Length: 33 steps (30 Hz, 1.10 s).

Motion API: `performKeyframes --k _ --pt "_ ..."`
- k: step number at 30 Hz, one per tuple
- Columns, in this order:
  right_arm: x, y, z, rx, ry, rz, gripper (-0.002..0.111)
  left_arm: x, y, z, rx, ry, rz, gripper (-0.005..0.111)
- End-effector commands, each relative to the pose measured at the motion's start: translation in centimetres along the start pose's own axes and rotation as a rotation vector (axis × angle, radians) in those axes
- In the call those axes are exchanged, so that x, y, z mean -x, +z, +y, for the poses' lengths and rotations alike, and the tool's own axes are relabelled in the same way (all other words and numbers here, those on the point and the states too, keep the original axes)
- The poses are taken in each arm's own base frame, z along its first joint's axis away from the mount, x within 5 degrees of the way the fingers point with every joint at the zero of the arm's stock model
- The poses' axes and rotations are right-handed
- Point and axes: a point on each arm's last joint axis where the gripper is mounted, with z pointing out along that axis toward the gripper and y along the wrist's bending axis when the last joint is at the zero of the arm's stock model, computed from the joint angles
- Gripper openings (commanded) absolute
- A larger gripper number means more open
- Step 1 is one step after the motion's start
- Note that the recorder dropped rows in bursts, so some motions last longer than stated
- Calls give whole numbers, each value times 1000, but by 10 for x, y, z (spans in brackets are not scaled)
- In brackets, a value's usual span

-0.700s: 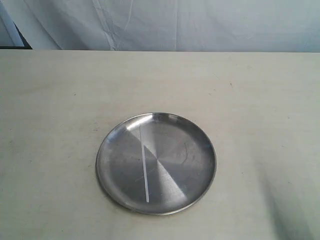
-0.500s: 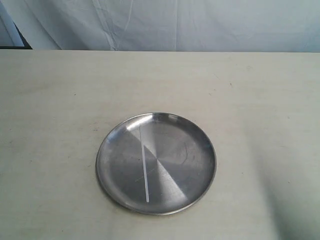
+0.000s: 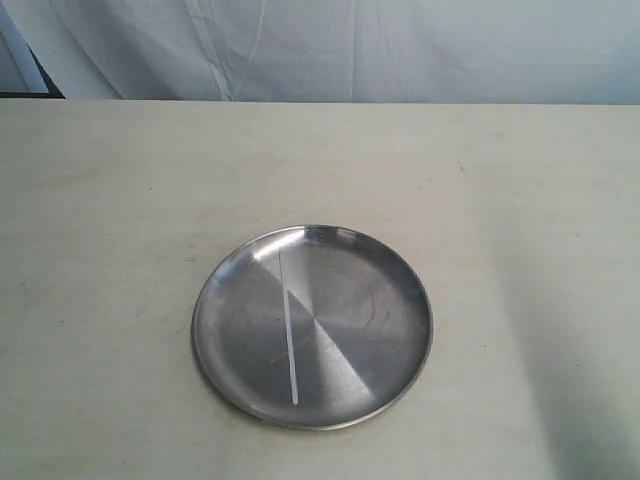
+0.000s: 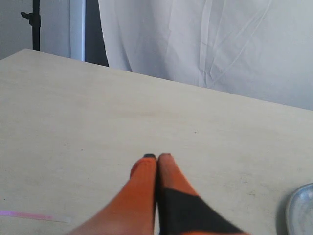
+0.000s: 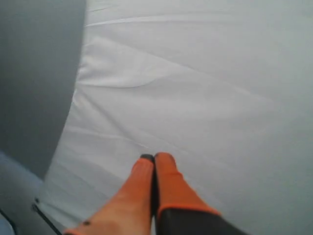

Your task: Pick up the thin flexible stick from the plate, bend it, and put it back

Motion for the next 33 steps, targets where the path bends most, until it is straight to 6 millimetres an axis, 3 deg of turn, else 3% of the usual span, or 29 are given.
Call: performKeyframes --k 1,5,8,10,13,16,19,23,26,29,33 --pt "3 33 57 45 -670 187 -1 0 0 -1 -12 -3 -3 0" --pt "-20 111 54 -276 -835 662 -1 0 0 -1 -12 -3 -3 0" --pt "-56 163 41 -319 -915 1063 -1 0 0 -1 -12 -3 -3 0" --pt "-81 183 39 -293 -872 1244 -1 0 0 -1 -12 -3 -3 0" --pt "-138 199 19 -308 -812 1511 -1 0 0 -1 -12 -3 -3 0" --pt "-196 187 -7 -422 -902 1719 -1 0 0 -1 -12 -3 -3 0" --pt "-250 161 -35 -564 -1092 1837 -1 0 0 -1 -12 -3 -3 0" --pt "-305 126 -52 -547 -1161 1916 -1 0 0 -1 -12 -3 -3 0" --pt "-331 109 -54 -481 -1102 1931 -1 0 0 -1 -12 -3 -3 0" --pt "-345 100 -59 -491 -1012 1944 0 0 0 -1 -12 -3 -3 0" --pt "-351 96 -68 -514 -1001 1959 23 0 0 -1 -12 -3 -3 0"
